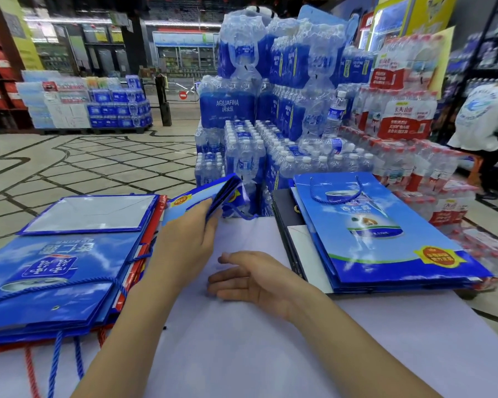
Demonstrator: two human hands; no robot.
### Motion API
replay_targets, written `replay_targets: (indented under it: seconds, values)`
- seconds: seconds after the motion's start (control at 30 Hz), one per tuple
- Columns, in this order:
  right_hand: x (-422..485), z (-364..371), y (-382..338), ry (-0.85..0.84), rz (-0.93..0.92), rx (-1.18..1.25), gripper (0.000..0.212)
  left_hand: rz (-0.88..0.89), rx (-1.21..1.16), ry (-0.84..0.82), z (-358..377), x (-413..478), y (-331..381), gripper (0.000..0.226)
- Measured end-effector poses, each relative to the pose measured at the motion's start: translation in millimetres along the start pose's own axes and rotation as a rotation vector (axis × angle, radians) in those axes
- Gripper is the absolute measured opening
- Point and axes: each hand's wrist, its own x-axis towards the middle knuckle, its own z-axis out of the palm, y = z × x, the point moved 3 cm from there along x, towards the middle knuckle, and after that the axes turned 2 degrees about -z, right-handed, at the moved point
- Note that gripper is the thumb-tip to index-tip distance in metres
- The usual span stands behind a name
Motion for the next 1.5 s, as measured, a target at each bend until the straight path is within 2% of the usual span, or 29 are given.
replay_targets:
  seconds: [0.17, 0.27, 0.43, 0.53, 0.63, 0.7, 0.8, 0.87, 0.93, 1.0, 1.07, 1.13, 1.17, 1.23, 1.3, 1.33, 1.4, 1.5]
  values:
    - [1.2, 4.9, 2.9, -0.054, 0.003, -0.006, 0.041, 0.003, -0.024, 0.112, -4.6, -0.2, 1.4, 0.034]
    - [4.6, 7.4, 5.3, -0.067, -0.002, -0.021, 0.041, 0.026, -0.023, 0.132, 0.9, -3.3, 3.0, 0.044]
    - [7.2, 9.1, 5.2, -0.077, -0.014, -0.036, 0.04, 0.057, -0.01, 0.15, 22.9, -4.2, 5.3, 0.046]
    - [7.7, 4.3, 6.7, -0.036, 0.007, 0.053, 0.044, -0.104, -0.221, 0.282, 19.9, -0.4, -1.3, 0.042]
    - [8.2, -0.5, 5.4, 0.009, -0.004, 0.103, 0.045, -0.263, -0.509, 0.462, 7.9, -1.3, 0.0, 0.022]
    - [7.9, 0.6, 4.0, 0.027, -0.006, 0.114, 0.044, -0.431, -0.718, 0.553, 4.8, -0.5, -4.3, 0.019]
    - [12.7, -3.3, 4.8, 0.079, -0.055, 0.06, 0.039, -0.633, -0.926, 0.578, 7.7, 0.1, -11.5, 0.031]
    - [18.0, -10.9, 4.7, 0.178, -0.101, 0.044, 0.044, -0.642, -0.941, 0.539, 5.5, -0.2, -10.7, 0.022]
    - [20.6, -20.9, 0.7, 0.283, -0.155, 0.043, 0.03, -0.621, -0.896, 0.46, 1.8, 1.5, -10.5, 0.016]
    - [17.0, -30.4, -8.4, 0.395, -0.214, -0.026, 0.015, -0.632, -0.83, 0.312, 0.8, 2.7, -14.8, 0.018]
    - [16.6, -40.2, -14.5, 0.5, -0.277, -0.089, 0.017, -0.697, -0.675, 0.141, -1.3, 3.1, -21.7, 0.019]
    - [15.1, -45.6, -17.4, 0.597, -0.314, -0.214, 0.032, -0.766, -0.465, -0.011, -3.2, 2.1, -31.4, 0.039]
    - [14.0, -46.4, -18.2, 0.627, -0.324, -0.296, 0.033, -0.796, -0.35, -0.075, -4.4, 0.9, -36.9, 0.051]
    - [11.3, -45.4, -19.2, 0.65, -0.344, -0.463, 0.021, -0.823, -0.045, -0.19, -5.2, -2.9, -47.7, 0.068]
    - [10.3, -44.8, -17.3, 0.678, -0.326, -0.598, 0.021, -0.819, 0.226, -0.288, -3.8, -9.2, -57.0, 0.075]
    - [10.6, -44.0, -15.8, 0.684, -0.307, -0.645, 0.018, -0.815, 0.306, -0.332, -1.7, -12.0, -59.9, 0.075]
    - [10.4, -42.4, -14.8, 0.675, -0.286, -0.704, 0.028, -0.799, 0.383, -0.375, 2.4, -14.2, -62.2, 0.069]
    - [8.4, -38.6, -15.9, 0.641, -0.231, -0.899, 0.017, -0.778, 0.404, -0.332, 2.1, -10.4, -57.2, 0.061]
